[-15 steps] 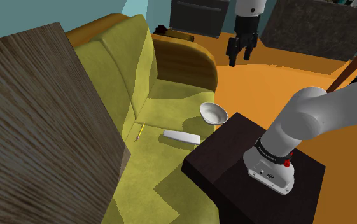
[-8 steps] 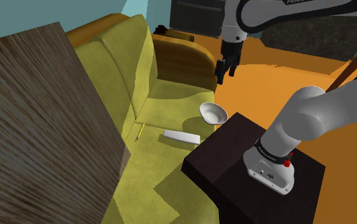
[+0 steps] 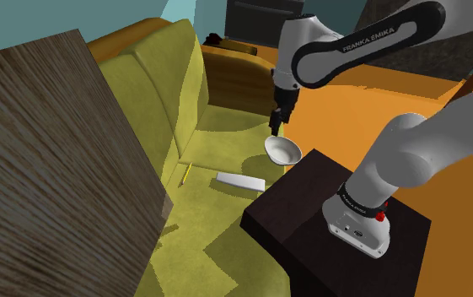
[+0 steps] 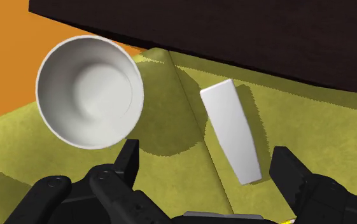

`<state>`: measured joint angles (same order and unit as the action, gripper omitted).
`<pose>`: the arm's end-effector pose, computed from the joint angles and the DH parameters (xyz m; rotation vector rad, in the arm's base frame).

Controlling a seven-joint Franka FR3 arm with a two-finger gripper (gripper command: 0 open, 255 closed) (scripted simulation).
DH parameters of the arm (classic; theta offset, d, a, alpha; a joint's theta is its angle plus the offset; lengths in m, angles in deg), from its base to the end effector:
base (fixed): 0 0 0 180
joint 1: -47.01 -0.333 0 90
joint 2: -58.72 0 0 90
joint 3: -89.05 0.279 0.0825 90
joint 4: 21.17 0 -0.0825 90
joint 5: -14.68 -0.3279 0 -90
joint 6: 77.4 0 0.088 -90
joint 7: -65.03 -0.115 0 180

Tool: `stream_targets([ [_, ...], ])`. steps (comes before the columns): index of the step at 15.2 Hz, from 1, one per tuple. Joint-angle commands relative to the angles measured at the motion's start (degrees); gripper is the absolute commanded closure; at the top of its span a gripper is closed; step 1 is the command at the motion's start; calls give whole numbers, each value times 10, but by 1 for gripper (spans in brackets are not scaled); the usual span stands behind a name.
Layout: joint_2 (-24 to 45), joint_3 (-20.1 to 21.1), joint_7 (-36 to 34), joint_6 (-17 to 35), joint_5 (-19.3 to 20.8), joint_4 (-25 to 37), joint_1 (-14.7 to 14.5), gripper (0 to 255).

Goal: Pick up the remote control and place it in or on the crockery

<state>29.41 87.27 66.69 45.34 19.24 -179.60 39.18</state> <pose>0.3151 0.0305 0.3497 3.0700 0.2866 -0.1683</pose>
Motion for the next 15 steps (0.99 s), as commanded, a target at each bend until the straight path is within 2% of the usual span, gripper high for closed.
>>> stream_targets([
  [1,36,-1,16,58,0,-13,-9,0],
  [8,202,2,66,257,-5,-25,-41,0],
  [15,395,20,113,436,-7,12,-63,0],
])
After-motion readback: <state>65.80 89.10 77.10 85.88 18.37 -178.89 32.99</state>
